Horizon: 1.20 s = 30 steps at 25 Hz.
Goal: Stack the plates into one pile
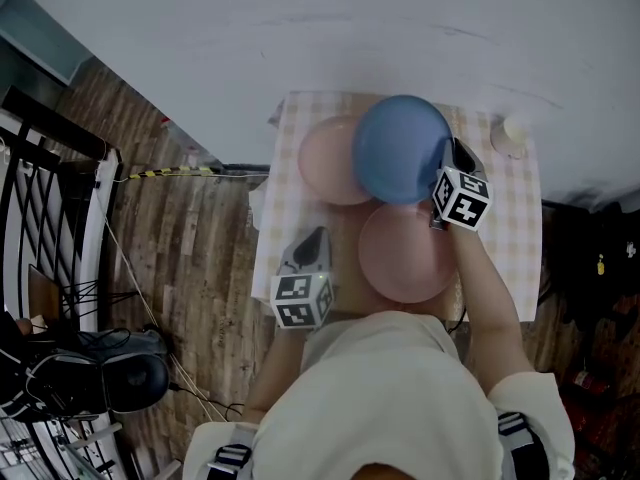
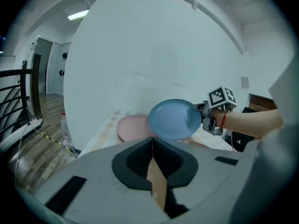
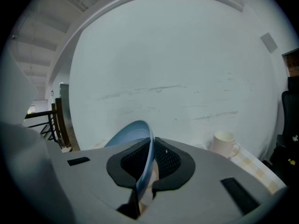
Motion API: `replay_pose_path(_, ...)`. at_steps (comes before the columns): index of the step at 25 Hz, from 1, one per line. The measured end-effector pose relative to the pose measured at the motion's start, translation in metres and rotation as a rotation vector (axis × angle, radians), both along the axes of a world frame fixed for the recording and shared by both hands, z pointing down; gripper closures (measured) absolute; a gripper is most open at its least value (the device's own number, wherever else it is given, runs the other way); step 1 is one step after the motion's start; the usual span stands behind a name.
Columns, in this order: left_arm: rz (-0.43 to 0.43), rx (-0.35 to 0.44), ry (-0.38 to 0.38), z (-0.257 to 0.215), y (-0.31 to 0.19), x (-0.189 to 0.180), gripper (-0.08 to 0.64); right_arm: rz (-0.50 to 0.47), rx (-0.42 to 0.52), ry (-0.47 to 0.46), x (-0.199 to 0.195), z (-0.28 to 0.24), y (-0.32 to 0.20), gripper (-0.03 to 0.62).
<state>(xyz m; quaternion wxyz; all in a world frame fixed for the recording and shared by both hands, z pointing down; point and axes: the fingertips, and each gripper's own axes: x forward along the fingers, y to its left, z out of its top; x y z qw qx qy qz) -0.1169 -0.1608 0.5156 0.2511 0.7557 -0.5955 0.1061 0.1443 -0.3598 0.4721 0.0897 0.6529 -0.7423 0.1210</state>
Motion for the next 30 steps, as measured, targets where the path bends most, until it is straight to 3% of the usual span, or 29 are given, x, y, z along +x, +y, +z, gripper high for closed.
replay_pose_path(14,-0.066,-0.032,0.002,0.011,0.003,-0.013,0.557,-0.058,-0.052,-0.006,-0.039,0.025,-0.023,0.578)
replay_pose_path(30,-0.085,-0.06,0.008,0.02,-0.001,-0.017,0.557,-0.095,-0.139,-0.017,-0.071,0.06,-0.035,0.58)
